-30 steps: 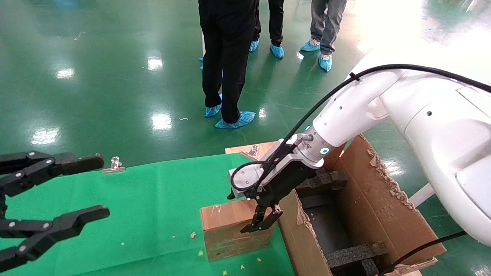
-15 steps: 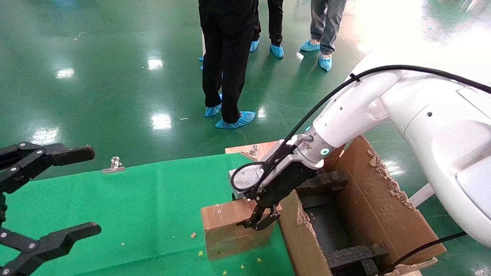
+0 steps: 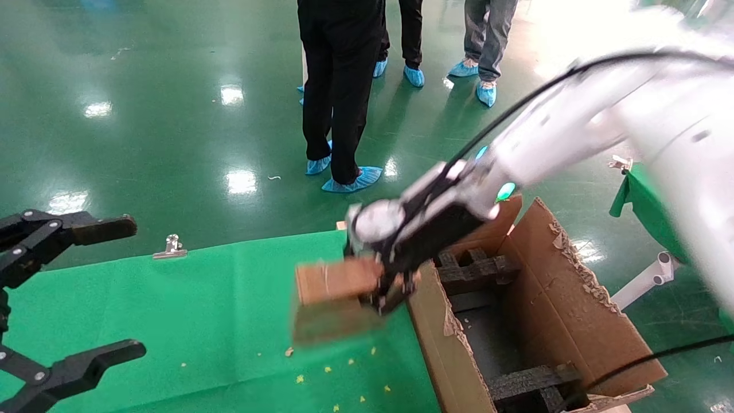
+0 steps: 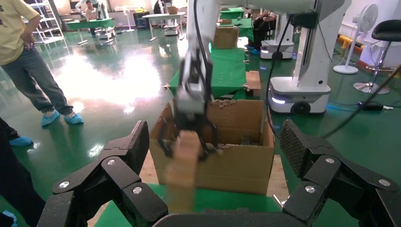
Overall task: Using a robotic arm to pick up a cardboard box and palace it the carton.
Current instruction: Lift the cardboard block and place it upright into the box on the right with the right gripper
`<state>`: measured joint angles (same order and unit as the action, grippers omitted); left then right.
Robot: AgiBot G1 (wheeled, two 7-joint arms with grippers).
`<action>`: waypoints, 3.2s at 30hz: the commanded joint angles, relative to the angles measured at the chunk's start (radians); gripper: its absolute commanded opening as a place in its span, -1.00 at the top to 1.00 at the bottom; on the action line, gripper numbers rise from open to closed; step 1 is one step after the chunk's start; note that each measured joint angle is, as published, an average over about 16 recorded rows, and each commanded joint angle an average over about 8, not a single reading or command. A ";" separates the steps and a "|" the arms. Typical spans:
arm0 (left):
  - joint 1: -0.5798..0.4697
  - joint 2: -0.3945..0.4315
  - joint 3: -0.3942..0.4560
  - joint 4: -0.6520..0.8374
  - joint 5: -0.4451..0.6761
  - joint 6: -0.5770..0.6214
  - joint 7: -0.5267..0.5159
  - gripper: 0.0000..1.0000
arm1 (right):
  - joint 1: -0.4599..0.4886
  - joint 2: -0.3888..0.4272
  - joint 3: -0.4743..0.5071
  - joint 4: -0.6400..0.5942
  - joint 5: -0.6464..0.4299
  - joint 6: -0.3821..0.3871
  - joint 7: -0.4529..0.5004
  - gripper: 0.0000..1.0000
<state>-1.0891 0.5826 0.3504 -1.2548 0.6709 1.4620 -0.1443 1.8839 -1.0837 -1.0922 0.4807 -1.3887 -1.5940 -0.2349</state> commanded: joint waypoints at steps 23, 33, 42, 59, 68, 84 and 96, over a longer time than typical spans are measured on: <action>0.000 0.000 0.000 0.000 0.000 0.000 0.000 -1.00 | 0.353 0.339 -0.259 0.129 0.325 -0.006 0.041 1.00; 0.000 0.000 0.000 0.000 0.000 0.000 0.000 -1.00 | 0.460 0.517 -0.416 0.196 0.318 -0.005 0.082 1.00; 0.000 0.000 0.000 0.000 0.000 0.000 0.000 -1.00 | 0.515 0.616 -0.565 0.210 0.274 -0.003 0.098 1.00; 0.000 0.000 0.000 0.000 0.000 0.000 0.000 -1.00 | 0.391 0.623 -0.753 -0.016 0.358 0.104 0.316 1.00; 0.000 0.000 0.001 0.000 0.000 0.000 0.000 -1.00 | 0.229 0.640 -0.742 -0.026 0.463 0.293 0.560 1.00; 0.000 0.000 0.000 0.000 -0.001 0.000 0.000 -1.00 | 0.112 0.700 -0.757 0.119 0.535 0.451 0.802 1.00; 0.000 0.000 0.000 0.000 -0.001 0.000 0.000 -1.00 | 0.105 0.654 -0.777 0.096 0.508 0.470 0.879 1.00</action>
<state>-1.0890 0.5824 0.3509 -1.2544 0.6702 1.4616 -0.1440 1.9981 -0.4332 -1.8747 0.5783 -0.8965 -1.1190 0.6601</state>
